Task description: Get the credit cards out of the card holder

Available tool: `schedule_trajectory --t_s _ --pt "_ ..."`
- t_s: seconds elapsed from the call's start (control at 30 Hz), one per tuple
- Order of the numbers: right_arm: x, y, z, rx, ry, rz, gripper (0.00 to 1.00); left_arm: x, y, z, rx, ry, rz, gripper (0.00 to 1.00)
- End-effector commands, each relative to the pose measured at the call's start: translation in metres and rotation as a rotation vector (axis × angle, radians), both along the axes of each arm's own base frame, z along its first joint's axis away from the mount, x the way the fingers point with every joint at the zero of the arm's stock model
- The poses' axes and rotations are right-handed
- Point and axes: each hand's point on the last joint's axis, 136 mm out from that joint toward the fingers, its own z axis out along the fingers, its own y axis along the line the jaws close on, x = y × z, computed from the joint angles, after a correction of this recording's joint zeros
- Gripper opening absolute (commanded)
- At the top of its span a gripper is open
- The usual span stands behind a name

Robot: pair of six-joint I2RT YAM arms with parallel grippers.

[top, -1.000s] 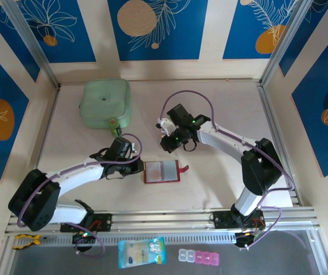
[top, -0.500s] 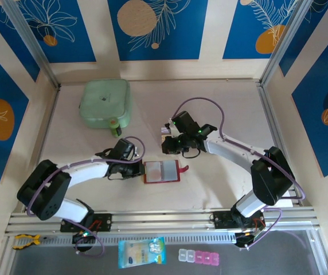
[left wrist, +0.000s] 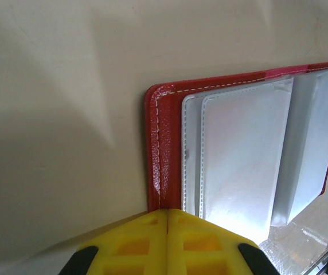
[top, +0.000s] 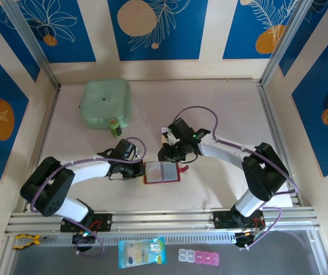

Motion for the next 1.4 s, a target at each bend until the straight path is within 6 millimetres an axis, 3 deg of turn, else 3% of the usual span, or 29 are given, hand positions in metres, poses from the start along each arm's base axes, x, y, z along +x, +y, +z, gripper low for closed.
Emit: schedule_trajectory --t_s 0.0,0.13,0.2,0.57,1.0,1.37 --pt "-0.009 0.010 -0.006 0.015 0.057 0.011 0.24 -0.005 0.000 -0.005 -0.004 0.028 0.002 0.03" --pt "-0.011 0.018 -0.013 0.003 0.078 0.016 0.34 -0.008 0.001 -0.006 -0.003 0.034 0.005 0.03" --pt "-0.013 0.021 -0.017 -0.008 0.088 0.018 0.35 -0.009 0.001 -0.006 -0.006 0.036 0.007 0.02" --pt "-0.020 0.036 -0.032 -0.030 0.135 0.047 0.31 -0.013 0.004 -0.008 -0.013 0.040 0.012 0.03" --pt "-0.024 0.040 -0.047 -0.083 0.175 0.056 0.28 -0.016 0.005 -0.009 -0.016 0.049 0.024 0.03" --pt "-0.025 0.028 -0.058 -0.172 0.177 0.048 0.27 -0.016 0.007 -0.010 -0.002 0.052 0.022 0.03"
